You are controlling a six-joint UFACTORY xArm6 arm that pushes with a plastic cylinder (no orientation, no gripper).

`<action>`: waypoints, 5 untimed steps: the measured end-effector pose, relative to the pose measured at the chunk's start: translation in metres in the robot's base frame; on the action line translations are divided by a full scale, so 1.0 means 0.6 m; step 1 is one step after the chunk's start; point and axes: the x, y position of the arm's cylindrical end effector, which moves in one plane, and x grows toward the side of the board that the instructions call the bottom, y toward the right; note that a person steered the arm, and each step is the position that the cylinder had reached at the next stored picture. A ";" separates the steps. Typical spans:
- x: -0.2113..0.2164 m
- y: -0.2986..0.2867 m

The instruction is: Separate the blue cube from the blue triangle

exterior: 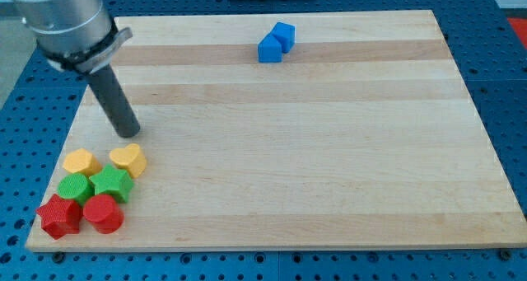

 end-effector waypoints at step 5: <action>-0.209 0.134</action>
